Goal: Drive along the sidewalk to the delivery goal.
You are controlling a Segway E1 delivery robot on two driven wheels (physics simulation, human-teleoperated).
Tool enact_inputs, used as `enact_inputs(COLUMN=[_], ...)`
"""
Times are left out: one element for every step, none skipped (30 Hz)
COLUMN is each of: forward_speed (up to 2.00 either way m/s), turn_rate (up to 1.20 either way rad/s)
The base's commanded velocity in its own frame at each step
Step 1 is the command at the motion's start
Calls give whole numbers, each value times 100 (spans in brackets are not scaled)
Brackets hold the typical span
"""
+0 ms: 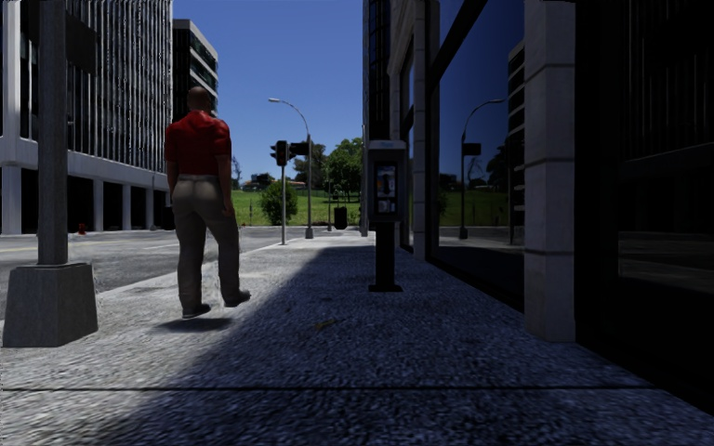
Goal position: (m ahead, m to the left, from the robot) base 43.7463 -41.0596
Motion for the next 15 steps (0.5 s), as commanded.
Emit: enact_inputs(forward_speed=[149, 147, 147, 147, 147, 142, 130, 59, 59, 54, 14, 0, 0, 0, 0], turn_rate=[0, 0, 0, 0, 0, 0, 0, 0, 0, 0, 0, 0, 0, 0, 0])
